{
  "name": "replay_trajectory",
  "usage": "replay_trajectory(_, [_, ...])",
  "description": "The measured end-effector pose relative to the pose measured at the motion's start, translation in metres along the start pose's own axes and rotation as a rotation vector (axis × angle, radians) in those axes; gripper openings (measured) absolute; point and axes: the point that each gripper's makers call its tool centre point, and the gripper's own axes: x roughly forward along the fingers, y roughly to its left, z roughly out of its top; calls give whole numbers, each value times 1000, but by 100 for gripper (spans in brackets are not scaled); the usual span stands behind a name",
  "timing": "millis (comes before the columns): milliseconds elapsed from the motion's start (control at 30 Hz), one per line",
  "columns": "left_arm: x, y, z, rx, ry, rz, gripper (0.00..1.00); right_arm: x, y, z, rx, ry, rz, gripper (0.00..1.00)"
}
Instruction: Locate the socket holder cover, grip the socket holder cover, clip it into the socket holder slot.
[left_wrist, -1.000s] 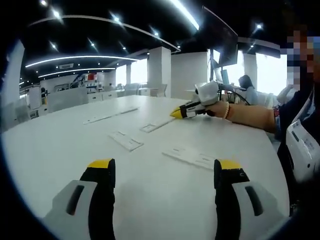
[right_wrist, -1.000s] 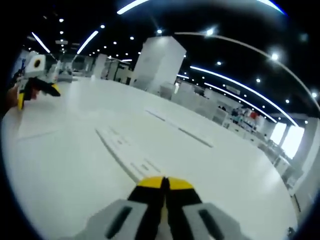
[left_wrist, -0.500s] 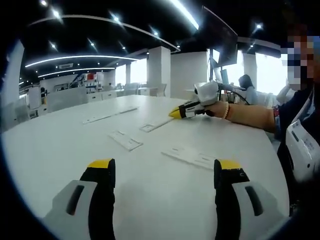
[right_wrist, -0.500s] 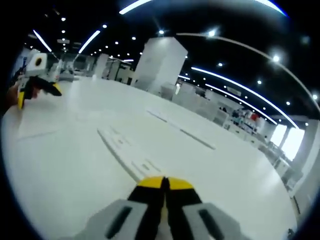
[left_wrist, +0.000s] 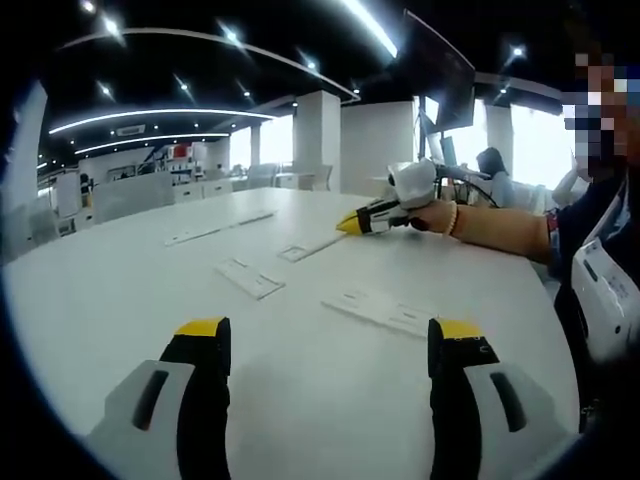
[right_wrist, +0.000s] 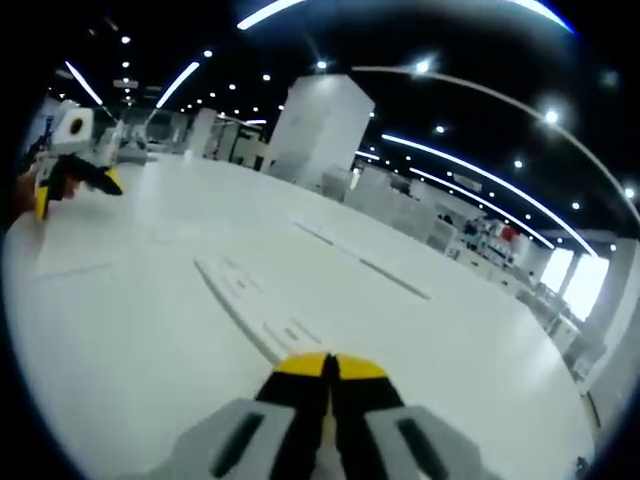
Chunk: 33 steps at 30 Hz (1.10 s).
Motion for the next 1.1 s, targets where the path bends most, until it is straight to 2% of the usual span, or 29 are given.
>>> replay_trajectory(300, [0, -1, -1, 0, 4, 0, 80, 0, -1, 0, -6, 3, 1, 5])
replay_trajectory(400, [0, -1, -1, 1, 5, 2, 80, -2, -7, 1, -18, 10, -32, 6])
replay_trajectory(500, [0, -1, -1, 2, 6, 3, 80, -5, -11, 5, 7, -9, -35, 6])
replay_trajectory(633, [-1, 0, 1, 6, 0, 7, 80, -5, -7, 7, 22, -19, -4, 6])
replay_trajectory(733, [-2, 1, 2, 12, -1, 12, 80, -4, 0, 13, 71, -33, 32, 8])
replay_trajectory(967, [-1, 3, 2, 20, -2, 17, 80, -5, 19, 37, 83, -69, 125, 8])
replay_trajectory(1100, [-1, 6, 1, 18, 0, 22, 80, 5, 29, 40, 115, -37, 158, 8])
